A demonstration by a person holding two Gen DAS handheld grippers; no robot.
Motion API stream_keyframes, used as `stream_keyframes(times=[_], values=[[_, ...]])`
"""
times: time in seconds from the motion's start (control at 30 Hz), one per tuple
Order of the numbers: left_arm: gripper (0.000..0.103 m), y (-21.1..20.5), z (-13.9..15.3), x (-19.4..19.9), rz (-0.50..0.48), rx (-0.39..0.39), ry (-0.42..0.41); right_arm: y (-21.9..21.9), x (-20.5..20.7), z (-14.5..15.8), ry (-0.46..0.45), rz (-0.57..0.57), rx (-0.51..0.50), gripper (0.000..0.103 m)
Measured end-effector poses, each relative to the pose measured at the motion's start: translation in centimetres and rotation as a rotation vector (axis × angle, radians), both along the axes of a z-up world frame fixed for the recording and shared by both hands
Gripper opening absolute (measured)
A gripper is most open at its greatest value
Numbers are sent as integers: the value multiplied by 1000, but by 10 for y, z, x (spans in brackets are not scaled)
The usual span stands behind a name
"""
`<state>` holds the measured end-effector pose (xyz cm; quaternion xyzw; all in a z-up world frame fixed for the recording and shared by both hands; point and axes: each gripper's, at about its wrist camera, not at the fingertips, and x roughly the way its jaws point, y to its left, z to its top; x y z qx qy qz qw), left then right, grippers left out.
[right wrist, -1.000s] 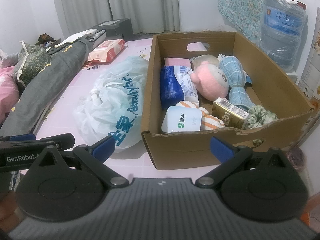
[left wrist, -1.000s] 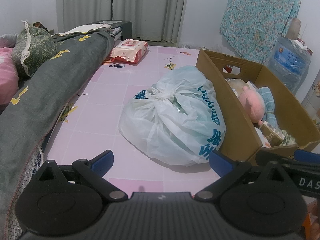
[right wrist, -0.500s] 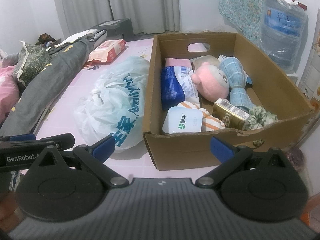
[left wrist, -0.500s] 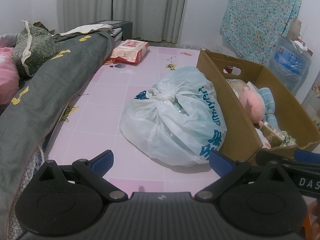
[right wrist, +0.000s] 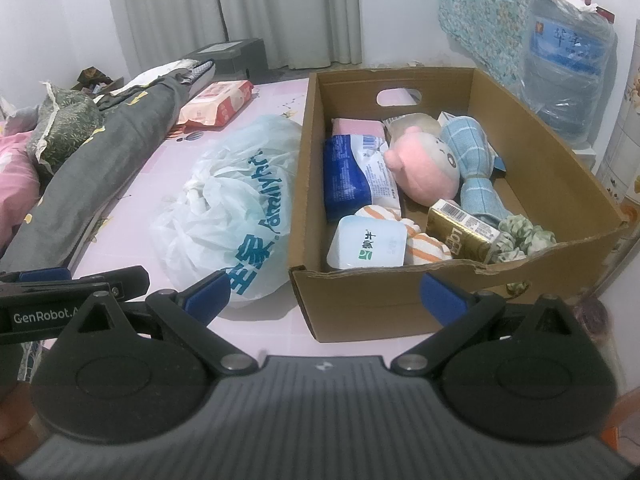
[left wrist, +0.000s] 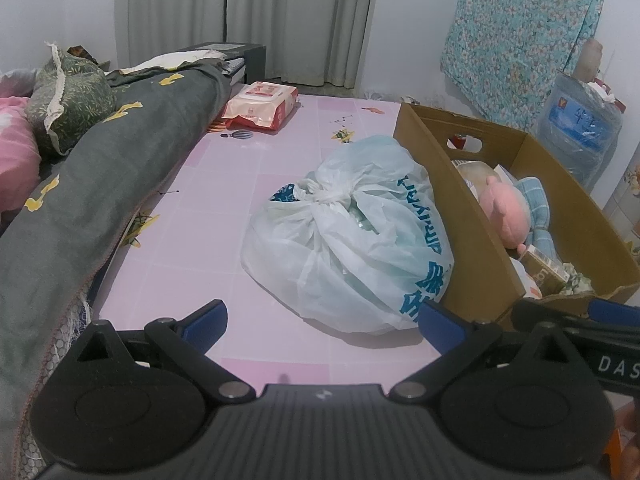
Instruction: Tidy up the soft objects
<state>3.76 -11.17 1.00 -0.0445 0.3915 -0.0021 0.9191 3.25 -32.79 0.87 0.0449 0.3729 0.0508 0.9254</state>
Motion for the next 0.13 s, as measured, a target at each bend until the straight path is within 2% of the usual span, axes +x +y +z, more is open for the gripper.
stream_keyframes(times=[0.13], values=[[102, 0, 0, 0, -1, -1, 1, 2, 0, 3, 1, 3, 1, 102]])
